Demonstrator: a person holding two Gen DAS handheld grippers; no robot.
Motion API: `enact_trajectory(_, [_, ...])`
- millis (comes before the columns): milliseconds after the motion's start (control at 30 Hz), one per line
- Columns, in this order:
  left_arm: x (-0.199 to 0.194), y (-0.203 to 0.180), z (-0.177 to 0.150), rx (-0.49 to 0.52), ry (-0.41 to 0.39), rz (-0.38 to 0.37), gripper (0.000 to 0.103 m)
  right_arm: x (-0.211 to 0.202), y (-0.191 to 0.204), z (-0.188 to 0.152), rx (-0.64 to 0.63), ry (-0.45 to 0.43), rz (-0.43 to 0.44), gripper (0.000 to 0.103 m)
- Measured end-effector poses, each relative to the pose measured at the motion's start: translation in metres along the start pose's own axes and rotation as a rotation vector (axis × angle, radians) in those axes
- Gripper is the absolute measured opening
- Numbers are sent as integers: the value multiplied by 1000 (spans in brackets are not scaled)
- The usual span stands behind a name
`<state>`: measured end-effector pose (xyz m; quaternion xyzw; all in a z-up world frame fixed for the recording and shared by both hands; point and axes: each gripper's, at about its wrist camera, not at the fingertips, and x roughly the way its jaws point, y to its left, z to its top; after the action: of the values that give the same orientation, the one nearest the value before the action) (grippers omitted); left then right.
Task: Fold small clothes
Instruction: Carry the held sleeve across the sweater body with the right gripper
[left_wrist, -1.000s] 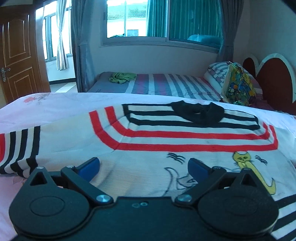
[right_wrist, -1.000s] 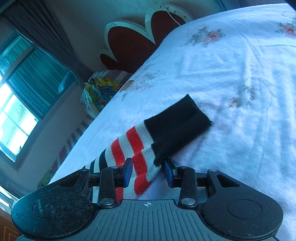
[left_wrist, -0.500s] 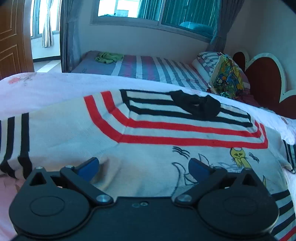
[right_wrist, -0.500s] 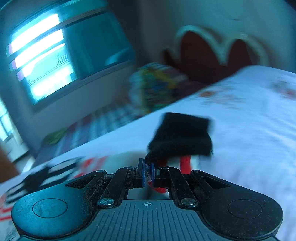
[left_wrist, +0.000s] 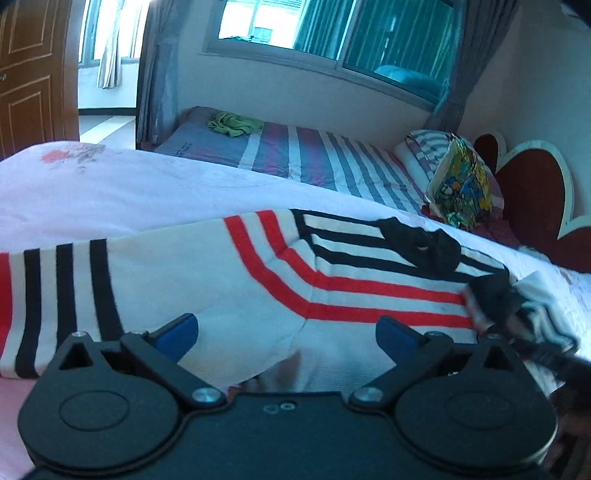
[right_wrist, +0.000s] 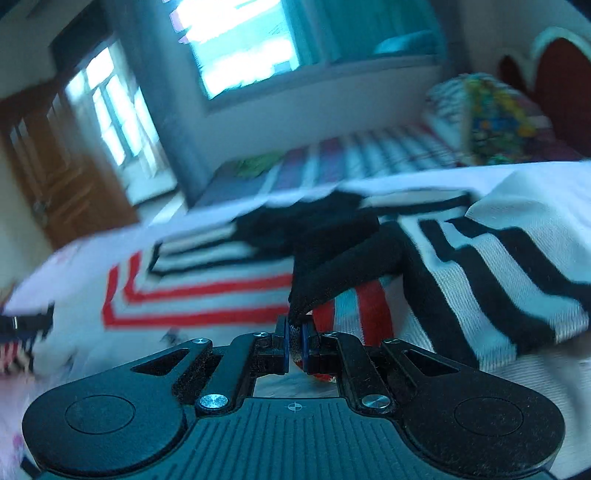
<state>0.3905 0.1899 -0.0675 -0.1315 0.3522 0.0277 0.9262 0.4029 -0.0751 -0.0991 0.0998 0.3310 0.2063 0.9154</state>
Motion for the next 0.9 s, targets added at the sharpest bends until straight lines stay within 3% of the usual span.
enact_trajectory(33, [0,2,-1,-2,-2,1,102,9,8,-3,-31,27,-2,6])
enact_trajectory(133, [1,3,-3,-2,4,0,102,24,29,-14,-146,19,39,60])
enact_trajectory(233, [3,2,-7,-14,14,-22,102,18,43,-26,-224,-18,78,60])
enact_trajectory(300, [7,-5,-8,-12,24,-53,101,6,39,-26,-192,-75,93,60])
enact_trajectory(433, [26,-44,-12,13,57,-192,91,-25,4,-26,-47,-118,38,60])
enact_trajectory(500, [42,-63,-14,5,94,-257,77,-40,-21,-28,25,-123,-4,60])
enact_trajectory(600, [70,-85,-19,-23,154,-295,71,-68,-63,-26,160,-134,-39,58])
enact_trajectory(733, [94,-102,-18,-80,144,-325,69,-98,-109,-27,345,-147,-56,58])
enact_trajectory(767, [98,-106,-17,-63,137,-313,46,-103,-119,-28,388,-151,-55,58])
enact_trajectory(800, [102,-110,-16,-37,144,-291,8,-107,-130,-30,425,-158,-55,58])
enact_trajectory(900, [99,-105,-14,-32,121,-285,5,-118,-152,-32,509,-172,-57,58])
